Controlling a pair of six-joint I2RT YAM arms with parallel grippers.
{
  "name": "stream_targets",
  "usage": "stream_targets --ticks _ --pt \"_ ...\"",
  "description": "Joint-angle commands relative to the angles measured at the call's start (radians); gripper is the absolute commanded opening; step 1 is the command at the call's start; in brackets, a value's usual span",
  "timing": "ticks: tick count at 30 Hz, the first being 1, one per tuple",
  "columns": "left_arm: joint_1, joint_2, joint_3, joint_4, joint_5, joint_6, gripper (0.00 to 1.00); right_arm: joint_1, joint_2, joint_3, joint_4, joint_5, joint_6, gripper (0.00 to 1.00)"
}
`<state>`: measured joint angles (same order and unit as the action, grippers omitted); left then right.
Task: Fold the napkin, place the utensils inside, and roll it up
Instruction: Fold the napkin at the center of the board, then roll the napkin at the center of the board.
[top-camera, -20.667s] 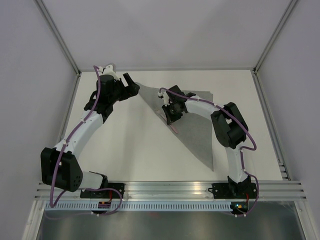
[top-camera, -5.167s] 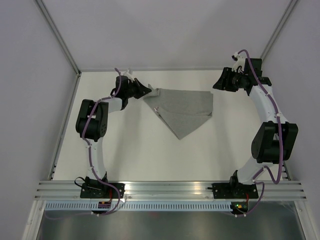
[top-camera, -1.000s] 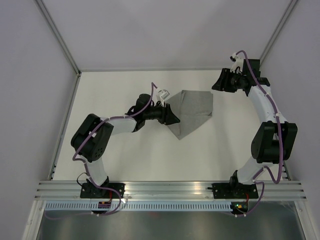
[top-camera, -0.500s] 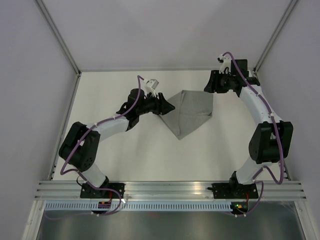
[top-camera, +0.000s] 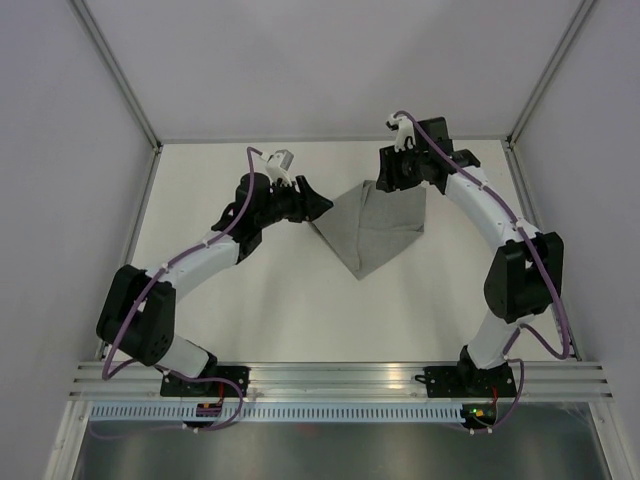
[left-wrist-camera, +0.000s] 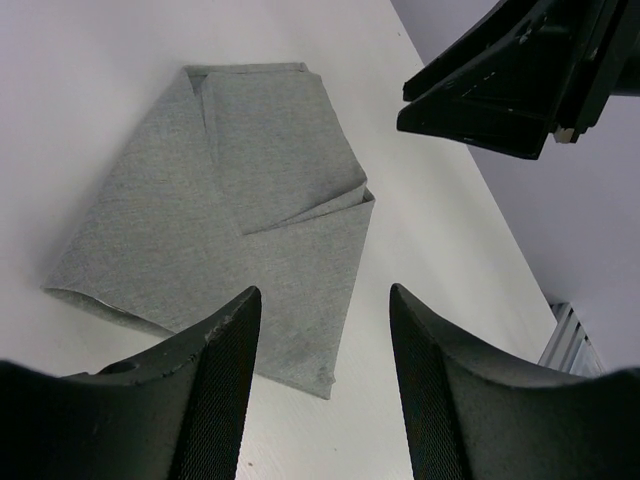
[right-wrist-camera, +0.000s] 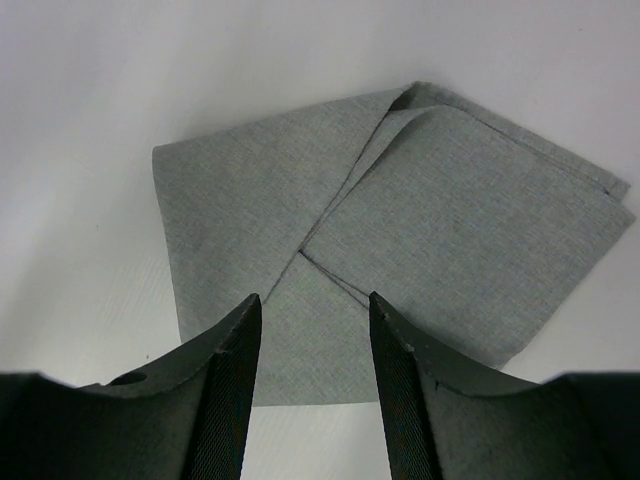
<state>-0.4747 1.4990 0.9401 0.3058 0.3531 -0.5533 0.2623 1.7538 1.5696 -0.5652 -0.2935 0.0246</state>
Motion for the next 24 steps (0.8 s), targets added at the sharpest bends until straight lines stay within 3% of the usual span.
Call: stream_targets --ticks 1,24 --pt "0.015 -0.054 -0.015 -0.028 -0.028 -0.034 0.60 0.055 0.036 0.067 -0.039 0.074 -0.015 0.54" --pt "0.061 -0.094 0.025 -0.131 -0.026 -0.023 0.62 0.267 0.228 0.187 -0.064 0.208 -0.061 0.52"
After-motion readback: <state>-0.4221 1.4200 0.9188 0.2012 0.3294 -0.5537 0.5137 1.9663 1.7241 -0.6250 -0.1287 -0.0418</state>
